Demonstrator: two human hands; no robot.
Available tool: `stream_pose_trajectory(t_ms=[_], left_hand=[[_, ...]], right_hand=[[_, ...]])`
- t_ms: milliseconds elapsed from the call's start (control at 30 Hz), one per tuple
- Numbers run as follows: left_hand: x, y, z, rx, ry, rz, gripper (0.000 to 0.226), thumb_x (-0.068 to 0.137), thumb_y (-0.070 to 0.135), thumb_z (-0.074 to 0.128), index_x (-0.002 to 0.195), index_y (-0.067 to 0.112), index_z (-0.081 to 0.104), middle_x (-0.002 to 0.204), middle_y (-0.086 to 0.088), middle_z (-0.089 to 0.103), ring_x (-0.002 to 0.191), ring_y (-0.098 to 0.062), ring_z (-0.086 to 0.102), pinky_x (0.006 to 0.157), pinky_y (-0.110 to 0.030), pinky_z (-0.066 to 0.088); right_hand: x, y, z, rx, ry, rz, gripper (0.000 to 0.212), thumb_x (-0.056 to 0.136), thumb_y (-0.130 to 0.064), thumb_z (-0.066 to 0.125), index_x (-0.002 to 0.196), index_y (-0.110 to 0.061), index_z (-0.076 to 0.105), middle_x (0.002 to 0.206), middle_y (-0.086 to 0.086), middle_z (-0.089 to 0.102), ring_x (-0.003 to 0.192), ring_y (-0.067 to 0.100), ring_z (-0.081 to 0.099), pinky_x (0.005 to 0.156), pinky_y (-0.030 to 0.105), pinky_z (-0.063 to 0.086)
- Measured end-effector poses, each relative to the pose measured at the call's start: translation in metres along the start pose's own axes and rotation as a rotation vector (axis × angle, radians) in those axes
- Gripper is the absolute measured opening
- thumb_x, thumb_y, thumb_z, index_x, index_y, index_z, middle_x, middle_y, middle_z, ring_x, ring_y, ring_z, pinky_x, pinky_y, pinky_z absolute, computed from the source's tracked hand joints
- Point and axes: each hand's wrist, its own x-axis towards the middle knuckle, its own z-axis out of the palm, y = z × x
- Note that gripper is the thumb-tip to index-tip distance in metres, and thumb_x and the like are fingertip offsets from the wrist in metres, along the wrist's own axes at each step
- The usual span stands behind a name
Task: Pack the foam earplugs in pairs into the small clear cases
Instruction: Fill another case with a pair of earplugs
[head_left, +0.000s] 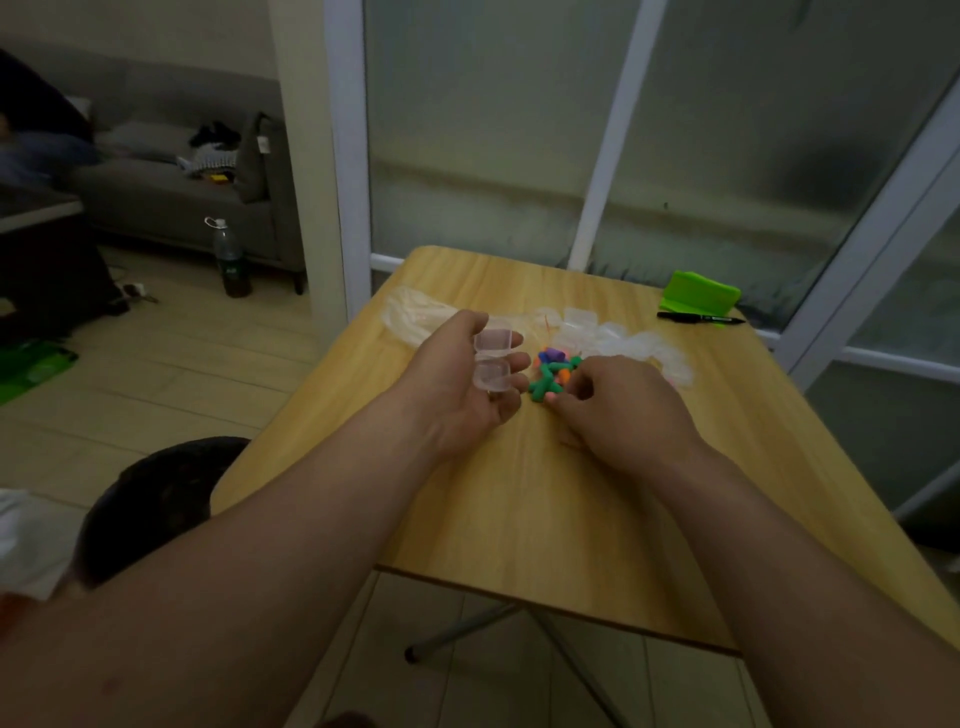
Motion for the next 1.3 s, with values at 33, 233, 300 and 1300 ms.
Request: stream_pose_trajectory(t_ms=[33, 233, 300, 1300], left_hand=[[-0.001, 0.000, 0.000, -0.004, -0.004, 0.001, 0.040, 0.107, 0.039, 0.044, 0.121, 0.009, 0.064, 0.087, -0.011, 0.062, 0.067, -0.019, 0.056, 0.054, -0.026, 0.046], [-0.007, -0.003, 0.004, -0.007, -0.064, -0.026, 0.046, 0.110, 0.039, 0.042, 0.134, 0.007, 0.064, 0.101, -0.014, 0.063, 0.088, -0.023, 0.060, 0.076, -0.033, 0.053], [-0.007, -0.005, 0.004, 0.005, -0.097, -0.036, 0.047, 0.110, 0.040, 0.041, 0.138, 0.009, 0.062, 0.108, -0.016, 0.064, 0.091, -0.023, 0.062, 0.080, -0.035, 0.053], [0.005, 0.003, -0.001, -0.046, -0.104, 0.022, 0.038, 0.106, 0.041, 0.040, 0.123, 0.014, 0.061, 0.080, -0.006, 0.054, 0.068, -0.016, 0.050, 0.063, -0.029, 0.044]], right_hand=[[0.000, 0.002, -0.002, 0.040, 0.024, 0.013, 0.024, 0.096, -0.044, 0.071, 0.081, -0.027, 0.068, 0.080, -0.008, 0.069, 0.075, 0.010, 0.063, 0.063, 0.033, 0.048], [-0.001, 0.008, -0.021, 0.356, 0.138, -0.031, 0.009, 0.098, -0.030, 0.074, 0.101, -0.026, 0.067, 0.091, -0.011, 0.067, 0.082, 0.001, 0.062, 0.061, 0.018, 0.041], [-0.005, 0.001, -0.025, 0.417, 0.133, -0.090, 0.008, 0.098, -0.031, 0.074, 0.103, -0.028, 0.069, 0.092, -0.013, 0.070, 0.084, -0.001, 0.065, 0.063, 0.013, 0.044], [-0.010, 0.007, 0.008, 0.095, 0.008, -0.026, 0.005, 0.092, -0.028, 0.070, 0.095, -0.029, 0.074, 0.092, -0.010, 0.070, 0.089, 0.014, 0.065, 0.072, 0.034, 0.053]])
